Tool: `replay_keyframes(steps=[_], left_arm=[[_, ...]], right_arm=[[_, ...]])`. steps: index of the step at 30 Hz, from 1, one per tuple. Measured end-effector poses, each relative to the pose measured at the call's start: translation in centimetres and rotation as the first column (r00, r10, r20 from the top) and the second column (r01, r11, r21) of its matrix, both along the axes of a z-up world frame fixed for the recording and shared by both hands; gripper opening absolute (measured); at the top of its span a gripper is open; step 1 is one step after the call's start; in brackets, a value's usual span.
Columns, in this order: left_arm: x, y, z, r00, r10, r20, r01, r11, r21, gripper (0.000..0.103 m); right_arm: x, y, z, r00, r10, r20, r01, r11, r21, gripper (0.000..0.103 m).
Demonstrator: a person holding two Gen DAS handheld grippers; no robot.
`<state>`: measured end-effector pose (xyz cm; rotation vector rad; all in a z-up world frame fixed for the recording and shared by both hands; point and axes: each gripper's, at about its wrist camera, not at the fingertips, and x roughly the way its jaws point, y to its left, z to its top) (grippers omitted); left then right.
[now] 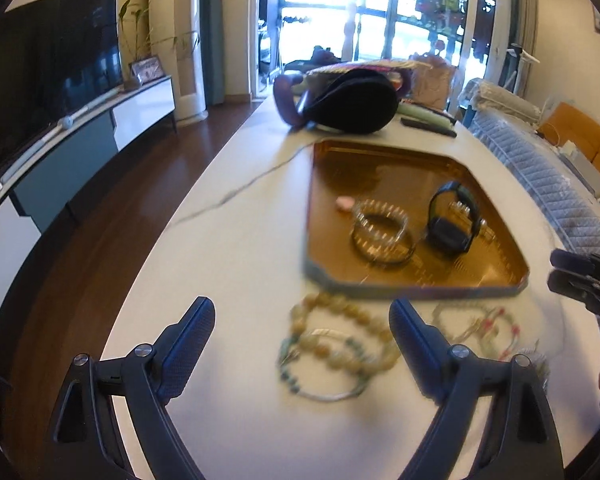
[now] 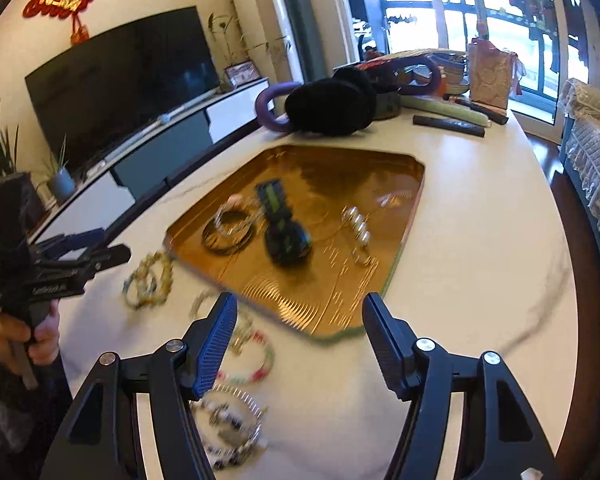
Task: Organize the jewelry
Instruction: 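Grasp the yellow bead bracelet with the left tool while the right grasps the gold chain bracelet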
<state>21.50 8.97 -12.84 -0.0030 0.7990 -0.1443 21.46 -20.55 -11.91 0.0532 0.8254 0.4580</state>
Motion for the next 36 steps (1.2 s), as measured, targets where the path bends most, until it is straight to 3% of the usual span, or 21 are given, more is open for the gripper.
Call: replay_keyframes(steps=[1, 4, 6, 10, 14, 19, 20, 21, 23, 28, 36], left_arm=[[-0.2, 0.3, -0.2, 1.000, 0.001, -0.006, -0.001, 1.000, -0.002, 0.089], [-0.3, 0.8, -0.6, 1.000, 0.005, -0.023, -0.005, 1.000, -0.027, 0.086], [-0.4, 0.8, -0.8, 0.999, -0.008, -0.044, 0.006, 0.999, -0.046, 0.078], [-0.2, 0.1, -1.3, 0.997, -0.027, -0.066, 0.026, 1.000, -0.017, 0.068], [1.0, -0.5, -2.3, 0.995, -0.019, -0.095, 0.020, 1.000, 0.011, 0.059], [3.2, -0.3, -3.4, 0.993, 0.003, -0.120, -0.003, 1.000, -0.003, 0.057], [3.5, -0.2, -3.3, 0.994, 0.002, -0.106, -0.003, 1.000, -0.004, 0.051], [3.7, -0.2, -3.3, 0.994, -0.002, -0.109, 0.002, 1.000, -0.005, 0.035], [3.9, -0.3, -3.2, 0.994, 0.007, -0.107, -0.005, 1.000, 0.024, 0.013], [3.5, 0.1, -2.8, 0.991, -0.022, -0.133, 0.016, 0.999, -0.045, 0.013], [1.0, 0.2, 0.8, 0.998, -0.043, -0.034, 0.040, 0.995, -0.097, 0.013]], right_arm=[[-0.3, 0.1, -0.5, 1.000, 0.012, -0.027, -0.012, 1.000, 0.011, 0.058], [-1.5, 0.6, -2.0, 0.996, 0.028, -0.081, -0.027, 1.000, 0.005, 0.041], [-2.5, 1.1, -3.2, 0.993, 0.040, -0.114, -0.045, 0.998, -0.038, 0.030], [-3.6, 1.7, -3.3, 0.994, 0.050, -0.095, -0.061, 0.992, -0.108, 0.025], [-3.9, 2.4, -3.5, 0.995, 0.073, -0.063, -0.085, 0.976, -0.203, 0.006], [-2.9, 2.8, -3.5, 0.996, 0.084, -0.032, -0.089, 0.974, -0.211, 0.004], [-2.6, 2.4, -3.2, 0.997, 0.067, -0.026, -0.071, 0.980, -0.187, 0.004], [-2.3, 2.1, -2.7, 0.998, 0.061, -0.025, -0.064, 0.985, -0.162, 0.004], [-2.1, 1.8, -1.7, 0.998, 0.061, -0.003, -0.060, 0.988, -0.144, 0.004], [-2.5, 1.5, 0.7, 0.997, 0.062, 0.052, -0.055, 0.990, -0.129, 0.004], [-2.6, 0.9, 2.1, 0.996, 0.047, 0.078, -0.039, 0.994, -0.102, 0.004]])
